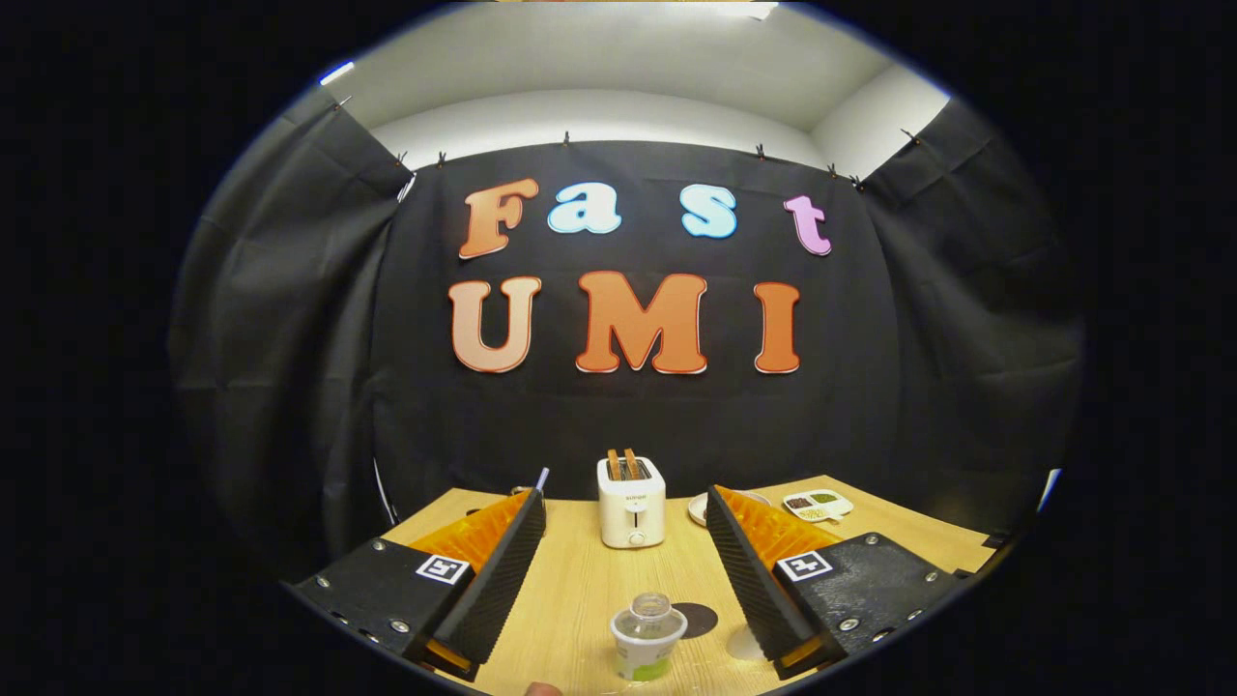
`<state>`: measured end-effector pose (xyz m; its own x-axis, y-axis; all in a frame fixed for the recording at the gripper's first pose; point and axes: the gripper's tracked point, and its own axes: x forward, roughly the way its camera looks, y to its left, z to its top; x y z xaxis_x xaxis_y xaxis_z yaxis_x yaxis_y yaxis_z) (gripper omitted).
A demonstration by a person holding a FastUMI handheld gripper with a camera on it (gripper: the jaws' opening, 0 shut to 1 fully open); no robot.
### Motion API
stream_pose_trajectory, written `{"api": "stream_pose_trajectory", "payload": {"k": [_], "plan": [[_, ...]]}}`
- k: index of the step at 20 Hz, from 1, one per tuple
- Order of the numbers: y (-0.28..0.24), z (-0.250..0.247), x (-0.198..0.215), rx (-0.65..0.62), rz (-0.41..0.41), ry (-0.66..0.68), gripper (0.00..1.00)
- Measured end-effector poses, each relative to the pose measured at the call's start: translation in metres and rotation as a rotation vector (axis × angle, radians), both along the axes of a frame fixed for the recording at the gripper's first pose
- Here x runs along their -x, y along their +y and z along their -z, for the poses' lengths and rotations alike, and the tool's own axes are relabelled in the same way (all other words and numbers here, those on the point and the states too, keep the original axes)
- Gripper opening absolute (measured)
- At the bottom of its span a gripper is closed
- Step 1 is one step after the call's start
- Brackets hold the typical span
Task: Take the bottle from table, then pour the juice into the cup, finally place the bottle on the coaster
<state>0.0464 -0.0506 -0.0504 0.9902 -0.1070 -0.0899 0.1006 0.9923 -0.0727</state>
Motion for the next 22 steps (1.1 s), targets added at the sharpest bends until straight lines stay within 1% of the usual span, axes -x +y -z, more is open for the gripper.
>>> {"api": "stream_pose_trajectory", "payload": {"k": [5, 7, 9, 11, 13, 16, 22], "plan": [[-0.015, 0.06, -0.001, -0.029, 0.002, 0.116, 1.0], [-0.016, 0.076, -0.001, -0.049, -0.002, 0.14, 1.0], [-0.018, 0.094, 0.001, -0.042, 0.005, 0.166, 1.0], [-0.022, 0.109, 0.003, -0.018, 0.025, 0.193, 1.0], [-0.022, 0.118, 0.005, -0.003, 0.028, 0.202, 1.0], [-0.015, 0.136, 0.004, -0.014, 0.008, 0.22, 1.0], [-0.017, 0.178, 0.005, -0.045, 0.008, 0.279, 1.0]]}}
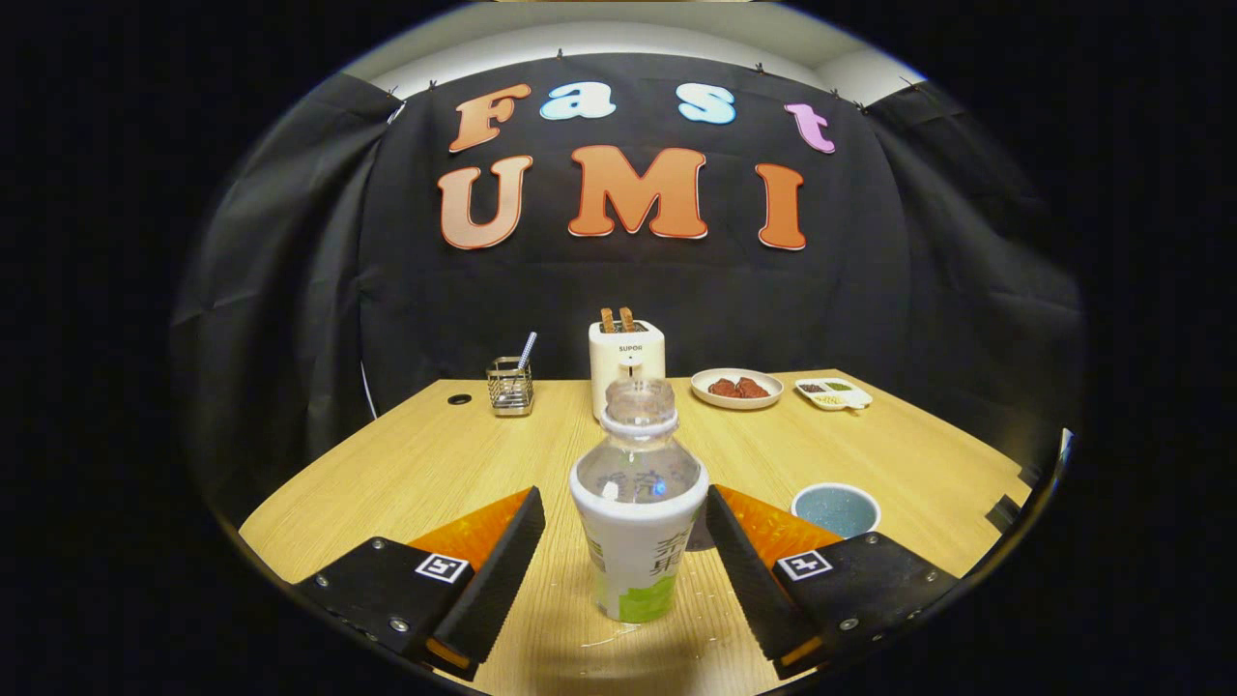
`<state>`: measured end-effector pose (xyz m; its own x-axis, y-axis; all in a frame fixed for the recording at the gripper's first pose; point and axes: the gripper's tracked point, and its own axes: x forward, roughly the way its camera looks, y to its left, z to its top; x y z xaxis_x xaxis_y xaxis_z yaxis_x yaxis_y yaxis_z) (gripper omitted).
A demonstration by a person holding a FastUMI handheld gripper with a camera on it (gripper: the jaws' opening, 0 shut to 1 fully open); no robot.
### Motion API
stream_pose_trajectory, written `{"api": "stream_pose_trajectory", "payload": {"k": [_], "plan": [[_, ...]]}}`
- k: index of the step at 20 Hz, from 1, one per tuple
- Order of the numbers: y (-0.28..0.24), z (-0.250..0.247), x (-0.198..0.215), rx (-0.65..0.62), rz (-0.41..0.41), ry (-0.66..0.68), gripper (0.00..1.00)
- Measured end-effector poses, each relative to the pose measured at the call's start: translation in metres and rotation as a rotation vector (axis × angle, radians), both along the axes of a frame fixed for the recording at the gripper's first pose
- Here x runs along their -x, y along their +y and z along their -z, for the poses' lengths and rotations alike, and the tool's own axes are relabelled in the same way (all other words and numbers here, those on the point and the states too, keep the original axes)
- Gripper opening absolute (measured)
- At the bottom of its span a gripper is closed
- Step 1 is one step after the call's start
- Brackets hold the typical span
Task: Take the bottle from table, then pour the juice into the cup, finally place the bottle on the coaster
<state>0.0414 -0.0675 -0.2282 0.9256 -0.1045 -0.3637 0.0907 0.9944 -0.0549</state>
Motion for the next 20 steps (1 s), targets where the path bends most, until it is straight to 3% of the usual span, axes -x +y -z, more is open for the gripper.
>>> {"api": "stream_pose_trajectory", "payload": {"k": [10, 12, 13, 17, 20], "plan": [[-0.009, 0.045, -0.008, -0.012, 0.029, 0.06, 0.99], [-0.008, 0.046, -0.01, -0.019, 0.021, 0.057, 0.84], [-0.01, 0.044, -0.01, -0.023, 0.023, 0.05, 0.64], [-0.011, 0.04, -0.01, -0.052, 0.036, 0.063, 0.61], [-0.001, 0.015, -0.015, -0.194, 0.025, 0.003, 0.61]]}}
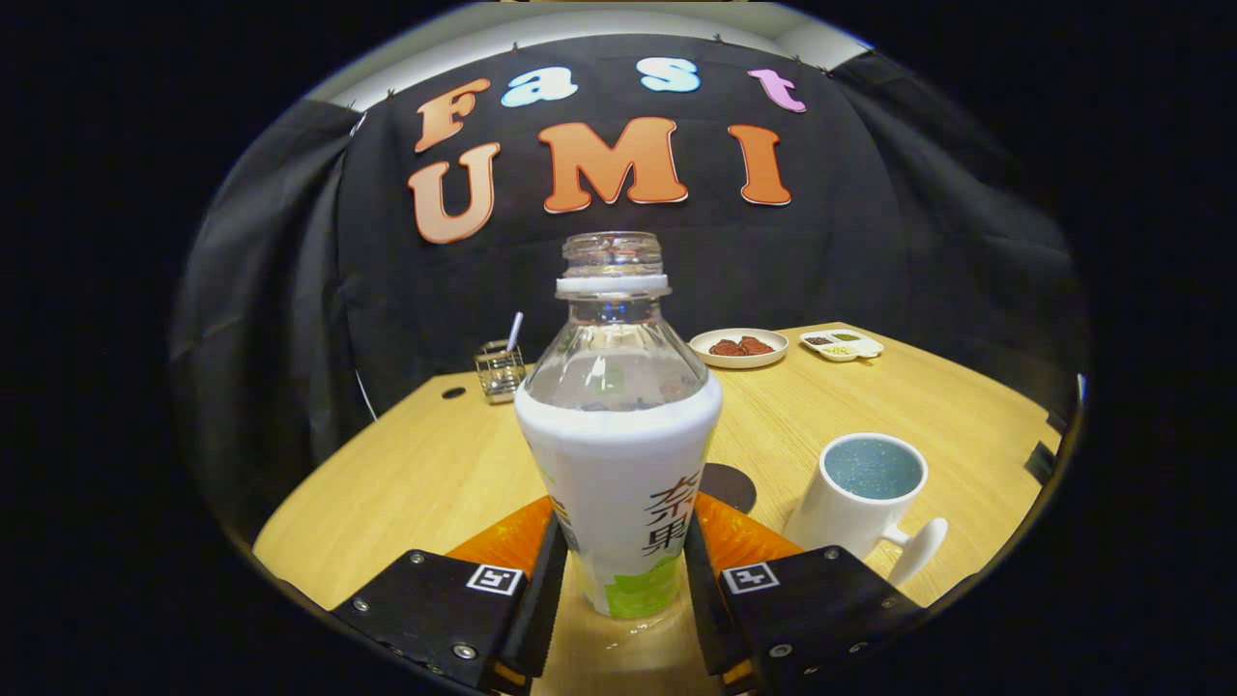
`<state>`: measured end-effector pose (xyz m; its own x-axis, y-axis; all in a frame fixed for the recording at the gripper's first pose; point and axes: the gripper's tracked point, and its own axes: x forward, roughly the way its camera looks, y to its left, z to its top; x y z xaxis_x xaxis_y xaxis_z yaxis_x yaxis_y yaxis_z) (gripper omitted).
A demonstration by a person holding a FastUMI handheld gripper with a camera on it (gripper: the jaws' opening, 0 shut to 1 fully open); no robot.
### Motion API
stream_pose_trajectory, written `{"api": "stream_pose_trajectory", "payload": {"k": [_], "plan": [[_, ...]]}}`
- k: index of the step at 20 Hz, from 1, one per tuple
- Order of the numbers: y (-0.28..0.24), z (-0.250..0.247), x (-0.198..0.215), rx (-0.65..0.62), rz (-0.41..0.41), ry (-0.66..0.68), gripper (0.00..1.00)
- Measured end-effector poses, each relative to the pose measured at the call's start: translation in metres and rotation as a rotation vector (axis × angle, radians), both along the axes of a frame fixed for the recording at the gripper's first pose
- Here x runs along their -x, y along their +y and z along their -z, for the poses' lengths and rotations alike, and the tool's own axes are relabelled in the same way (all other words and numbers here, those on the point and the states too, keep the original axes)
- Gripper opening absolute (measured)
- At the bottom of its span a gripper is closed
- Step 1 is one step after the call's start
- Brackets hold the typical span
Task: Take the bottle from table, then pour the juice into the cup, finally place the bottle on the coaster
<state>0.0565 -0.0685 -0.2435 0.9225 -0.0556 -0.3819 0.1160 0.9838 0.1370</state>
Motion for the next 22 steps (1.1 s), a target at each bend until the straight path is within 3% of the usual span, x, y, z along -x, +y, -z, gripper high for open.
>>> {"api": "stream_pose_trajectory", "payload": {"k": [5, 12, 17, 22], "plan": [[0.008, -0.032, -0.009, -0.278, 0.043, -0.081, 0.61], [0.013, -0.053, -0.027, -0.519, 0.089, -0.127, 0.6], [0.011, -0.061, -0.03, -0.782, 0.158, -0.162, 0.6], [-0.001, -0.054, -0.031, -0.951, 0.248, -0.145, 0.6]]}}
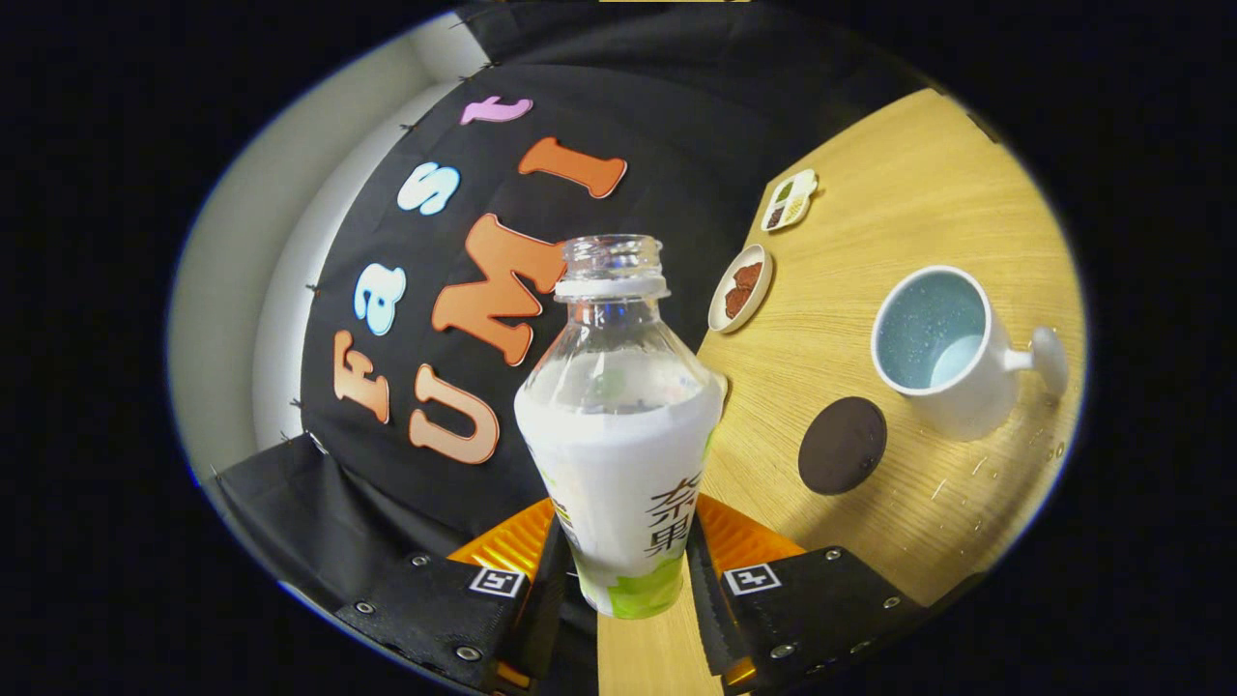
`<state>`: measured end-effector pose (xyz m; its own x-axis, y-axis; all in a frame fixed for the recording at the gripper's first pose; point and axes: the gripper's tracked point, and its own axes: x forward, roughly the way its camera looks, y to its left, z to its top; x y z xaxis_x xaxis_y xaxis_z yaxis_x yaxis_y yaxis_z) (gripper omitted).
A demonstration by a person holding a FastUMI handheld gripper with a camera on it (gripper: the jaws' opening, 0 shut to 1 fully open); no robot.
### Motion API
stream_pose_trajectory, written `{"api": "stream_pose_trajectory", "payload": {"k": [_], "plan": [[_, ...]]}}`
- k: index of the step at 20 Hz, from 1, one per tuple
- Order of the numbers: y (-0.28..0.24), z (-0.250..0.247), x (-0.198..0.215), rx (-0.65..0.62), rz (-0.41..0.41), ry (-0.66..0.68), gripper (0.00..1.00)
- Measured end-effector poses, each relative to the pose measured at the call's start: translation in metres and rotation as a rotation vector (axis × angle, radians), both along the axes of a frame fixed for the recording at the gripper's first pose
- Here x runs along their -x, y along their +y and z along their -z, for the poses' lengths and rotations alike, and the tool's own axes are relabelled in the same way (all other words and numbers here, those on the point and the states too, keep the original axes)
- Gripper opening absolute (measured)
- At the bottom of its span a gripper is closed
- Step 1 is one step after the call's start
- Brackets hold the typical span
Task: Take the bottle from table, then pour the juice into the cup, finally place the bottle on the coaster
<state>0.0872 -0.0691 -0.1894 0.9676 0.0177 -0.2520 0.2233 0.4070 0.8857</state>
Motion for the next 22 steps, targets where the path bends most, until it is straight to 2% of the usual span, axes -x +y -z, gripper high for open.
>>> {"api": "stream_pose_trajectory", "payload": {"k": [7, 22], "plan": [[-0.002, -0.007, -0.004, -0.218, 0.063, -0.017, 0.6], [-0.006, -0.02, -0.01, -0.53, 0.152, -0.043, 0.6]]}}
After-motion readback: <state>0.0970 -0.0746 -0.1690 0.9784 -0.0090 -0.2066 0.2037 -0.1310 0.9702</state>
